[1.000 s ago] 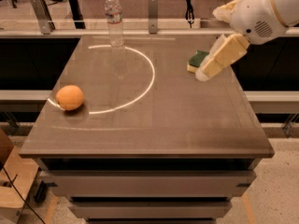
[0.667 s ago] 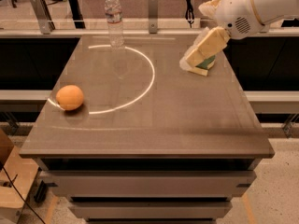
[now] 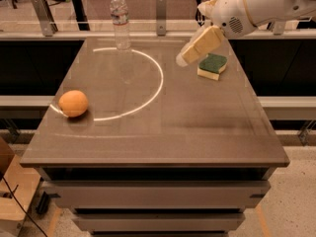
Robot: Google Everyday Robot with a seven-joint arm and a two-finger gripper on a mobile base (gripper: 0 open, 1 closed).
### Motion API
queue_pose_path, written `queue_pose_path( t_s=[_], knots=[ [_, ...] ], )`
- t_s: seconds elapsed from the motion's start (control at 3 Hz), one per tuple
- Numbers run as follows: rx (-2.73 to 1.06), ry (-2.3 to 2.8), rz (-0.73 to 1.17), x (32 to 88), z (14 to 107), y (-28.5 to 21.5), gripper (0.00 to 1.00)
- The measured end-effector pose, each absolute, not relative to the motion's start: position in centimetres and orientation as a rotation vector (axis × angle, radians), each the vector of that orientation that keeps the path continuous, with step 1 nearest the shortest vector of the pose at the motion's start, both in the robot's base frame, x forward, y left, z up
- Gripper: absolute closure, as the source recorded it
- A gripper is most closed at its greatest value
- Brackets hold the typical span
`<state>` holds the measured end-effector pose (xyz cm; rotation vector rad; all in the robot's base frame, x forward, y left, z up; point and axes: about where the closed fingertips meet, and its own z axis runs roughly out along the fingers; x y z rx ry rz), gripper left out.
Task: Knock water bottle over
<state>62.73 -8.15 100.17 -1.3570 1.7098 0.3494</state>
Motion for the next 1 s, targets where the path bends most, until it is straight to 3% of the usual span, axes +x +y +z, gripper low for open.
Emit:
queue_pose_path(
  t_s=[1.0],
  knots=[
    [-1.105,1.665,0.420,68.4,98.2,-3.8,0.00]
  ],
)
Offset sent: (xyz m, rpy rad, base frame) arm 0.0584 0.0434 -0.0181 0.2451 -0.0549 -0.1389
